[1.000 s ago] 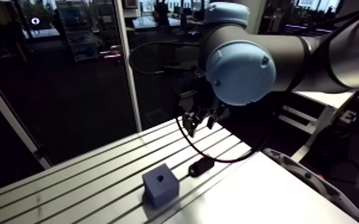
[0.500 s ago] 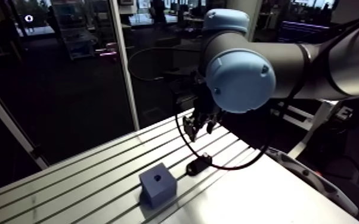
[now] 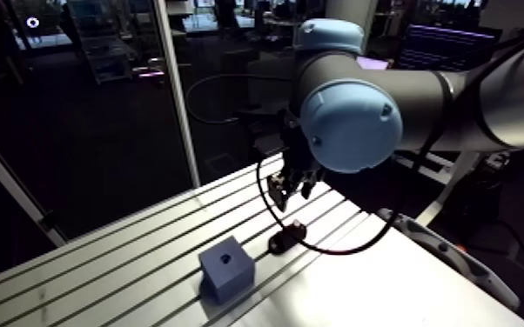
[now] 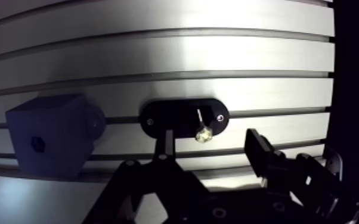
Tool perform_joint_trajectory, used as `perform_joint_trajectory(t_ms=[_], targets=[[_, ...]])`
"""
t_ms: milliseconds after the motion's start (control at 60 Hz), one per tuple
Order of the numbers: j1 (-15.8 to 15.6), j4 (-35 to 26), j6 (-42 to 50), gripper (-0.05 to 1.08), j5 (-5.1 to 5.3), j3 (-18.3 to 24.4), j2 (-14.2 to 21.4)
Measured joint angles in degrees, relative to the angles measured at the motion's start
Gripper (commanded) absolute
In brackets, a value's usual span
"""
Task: Pick up the M10 bolt and insert it into the hex recess until seated.
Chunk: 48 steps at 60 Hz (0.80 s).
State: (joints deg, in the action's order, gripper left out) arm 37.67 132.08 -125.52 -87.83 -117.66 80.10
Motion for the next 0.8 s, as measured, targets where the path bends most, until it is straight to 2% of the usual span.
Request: perform_joint_trajectory(t_ms=[800], targets=[[0.4,1.7,-1.0,0.32,-0.08,-1.4,-2.0]])
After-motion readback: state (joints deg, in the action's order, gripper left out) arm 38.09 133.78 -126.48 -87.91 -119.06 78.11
